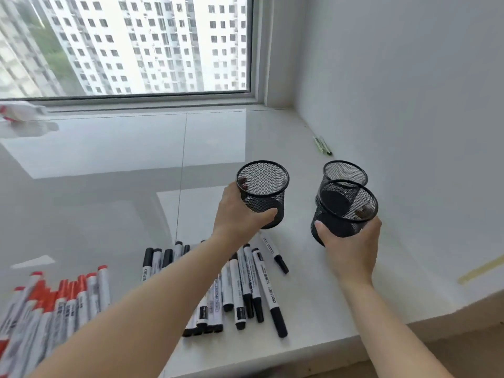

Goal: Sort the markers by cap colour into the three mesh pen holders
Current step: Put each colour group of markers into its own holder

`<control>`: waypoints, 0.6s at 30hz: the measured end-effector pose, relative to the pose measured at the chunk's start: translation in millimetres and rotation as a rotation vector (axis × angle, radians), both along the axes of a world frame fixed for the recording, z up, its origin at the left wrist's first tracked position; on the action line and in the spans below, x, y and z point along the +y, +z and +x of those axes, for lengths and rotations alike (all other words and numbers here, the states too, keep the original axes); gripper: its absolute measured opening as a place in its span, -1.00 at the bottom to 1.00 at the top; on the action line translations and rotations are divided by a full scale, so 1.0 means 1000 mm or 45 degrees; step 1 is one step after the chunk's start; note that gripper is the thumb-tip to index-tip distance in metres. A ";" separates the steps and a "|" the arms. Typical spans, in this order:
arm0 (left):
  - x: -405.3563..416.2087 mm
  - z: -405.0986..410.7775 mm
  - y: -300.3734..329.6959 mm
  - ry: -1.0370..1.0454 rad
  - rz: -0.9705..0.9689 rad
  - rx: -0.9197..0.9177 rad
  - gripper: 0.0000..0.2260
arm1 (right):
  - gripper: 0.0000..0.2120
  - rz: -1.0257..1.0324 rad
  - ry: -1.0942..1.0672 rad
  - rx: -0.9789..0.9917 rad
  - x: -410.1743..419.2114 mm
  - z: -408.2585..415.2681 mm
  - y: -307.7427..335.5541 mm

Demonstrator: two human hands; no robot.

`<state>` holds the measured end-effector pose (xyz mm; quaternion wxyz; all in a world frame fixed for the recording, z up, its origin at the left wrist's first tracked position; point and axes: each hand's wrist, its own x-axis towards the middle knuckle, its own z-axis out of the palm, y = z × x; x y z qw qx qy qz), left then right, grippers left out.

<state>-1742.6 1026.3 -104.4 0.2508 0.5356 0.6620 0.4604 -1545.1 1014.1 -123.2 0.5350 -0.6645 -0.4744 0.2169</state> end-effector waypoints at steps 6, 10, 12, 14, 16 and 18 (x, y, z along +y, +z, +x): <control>-0.038 -0.103 0.019 0.171 0.035 0.078 -0.37 | -0.28 -0.004 0.326 0.024 0.004 -0.106 0.029; -0.057 -0.175 0.024 0.343 -0.027 0.083 -0.38 | -0.26 -0.073 0.538 0.040 0.007 -0.181 0.024; -0.063 -0.205 0.022 0.420 -0.070 0.121 -0.34 | -0.26 -0.109 0.618 0.032 0.009 -0.213 0.018; -0.065 -0.230 0.019 0.482 -0.118 0.130 -0.33 | -0.28 -0.146 0.672 0.001 0.012 -0.239 0.012; -0.064 -0.252 0.015 0.539 -0.160 0.125 -0.34 | -0.29 -0.190 0.699 -0.037 0.018 -0.258 0.006; -0.063 -0.268 0.008 0.574 -0.201 0.117 -0.34 | -0.30 -0.238 0.705 -0.054 0.024 -0.272 0.001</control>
